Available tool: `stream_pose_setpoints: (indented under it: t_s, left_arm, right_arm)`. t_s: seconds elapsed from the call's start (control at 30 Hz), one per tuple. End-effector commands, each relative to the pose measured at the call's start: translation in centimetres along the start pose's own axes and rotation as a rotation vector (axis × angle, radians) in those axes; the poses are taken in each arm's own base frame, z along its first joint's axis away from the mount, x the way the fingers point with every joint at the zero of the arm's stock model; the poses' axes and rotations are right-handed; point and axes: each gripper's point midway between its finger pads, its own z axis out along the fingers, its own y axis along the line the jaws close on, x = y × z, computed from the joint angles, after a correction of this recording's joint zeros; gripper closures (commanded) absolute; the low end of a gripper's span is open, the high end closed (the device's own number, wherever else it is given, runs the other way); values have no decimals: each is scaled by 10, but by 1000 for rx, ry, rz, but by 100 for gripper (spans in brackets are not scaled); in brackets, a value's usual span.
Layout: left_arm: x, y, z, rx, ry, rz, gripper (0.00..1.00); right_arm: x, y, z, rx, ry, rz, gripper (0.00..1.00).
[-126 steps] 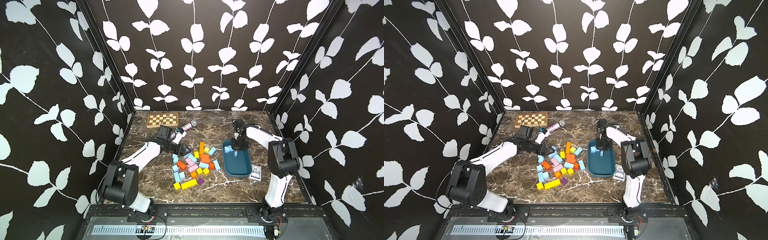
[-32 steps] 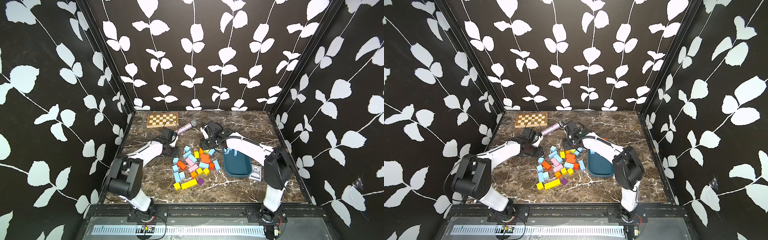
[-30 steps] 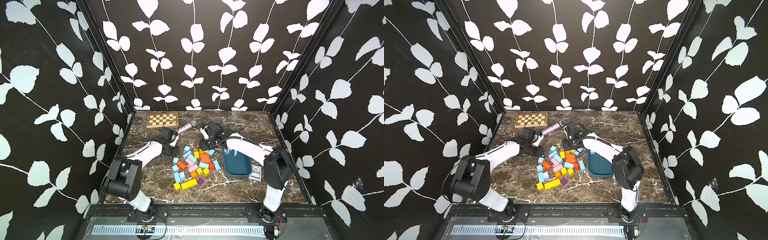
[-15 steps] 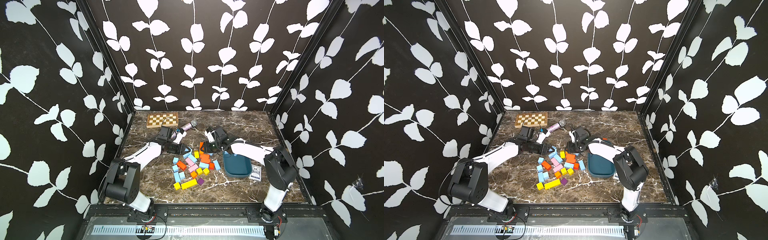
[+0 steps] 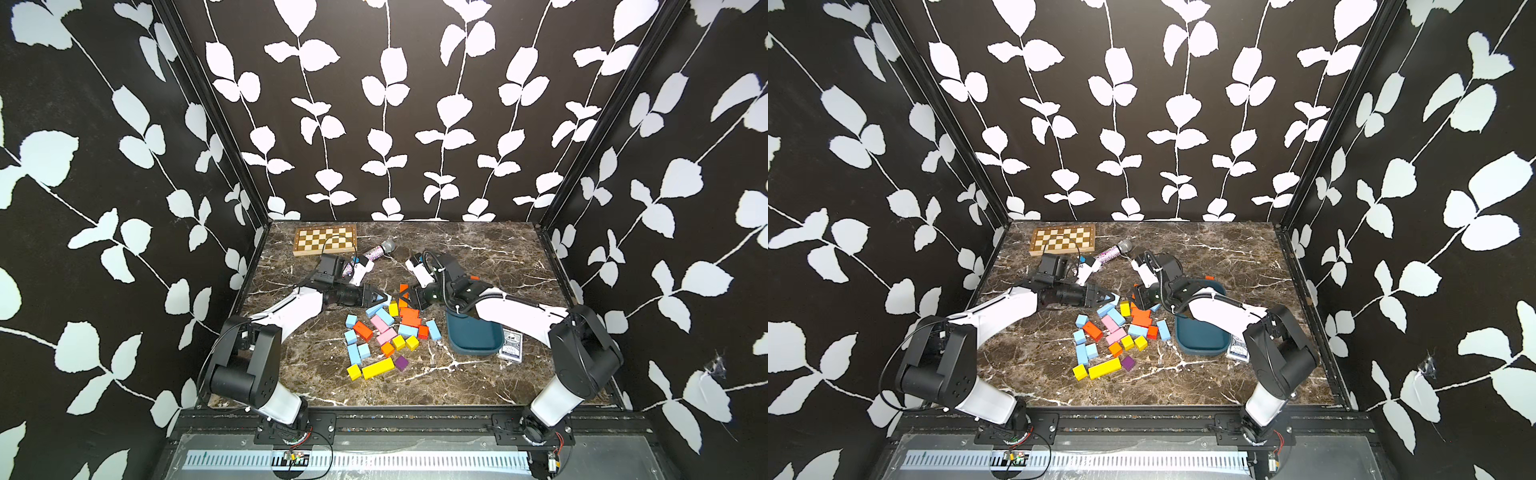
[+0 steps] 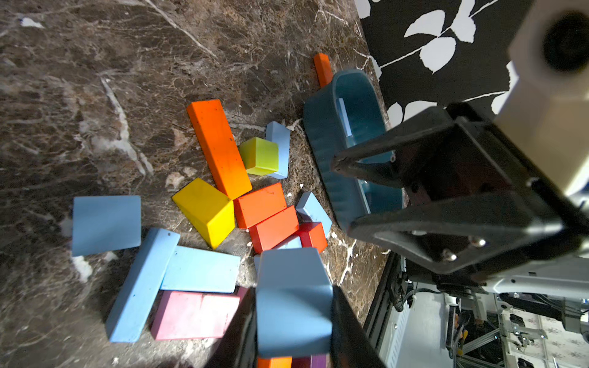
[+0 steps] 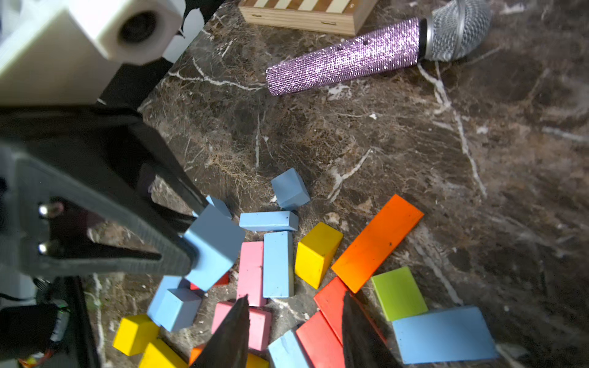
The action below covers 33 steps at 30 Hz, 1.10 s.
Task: Pick out the blue building blocks
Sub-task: Pick up the building block from the center of the board.
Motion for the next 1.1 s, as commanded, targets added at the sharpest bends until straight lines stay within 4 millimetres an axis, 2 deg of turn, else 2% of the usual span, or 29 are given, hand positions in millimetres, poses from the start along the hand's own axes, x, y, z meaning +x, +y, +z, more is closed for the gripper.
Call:
stream_pose_setpoints:
  t_s: [0.0,0.03,0.07,0.17,0.33,0.57,0.63,0.7,1.07]
  left_arm:
    - [-3,-13,-3,47,-23,-4,94]
    - [-3,-16,-3,63,-22,-5,94]
    - [-4,-20,-4,83,-25,-3,94]
    - [-5,-36,-6,180,-28,1,94]
    - [-4,-40,-8,191,-29,13,94]
    - [-3,-35,-5,178,-25,-5,94]
    - [-4,-34,-5,173,-27,-11,94]
    - [-4,-33,-4,169,-28,-12,94]
    - [-5,-35,-5,181,-36,-17,94]
  right_arm:
    - [-11,6,-8,-4,-68,-306,54]
    - [-7,6,-7,-7,-63,-372,54]
    - [-13,12,-16,-10,-94,-461,56]
    - [-7,14,-16,-5,-93,-638,53]
    - [-8,22,-17,-40,-97,-774,50]
    - [-17,44,-13,-111,-139,-818,48]
    - [-26,52,-12,-120,-166,-823,48]
    - [-24,53,-2,-131,-159,-808,48]
    - [-31,56,12,-136,-173,-781,49]
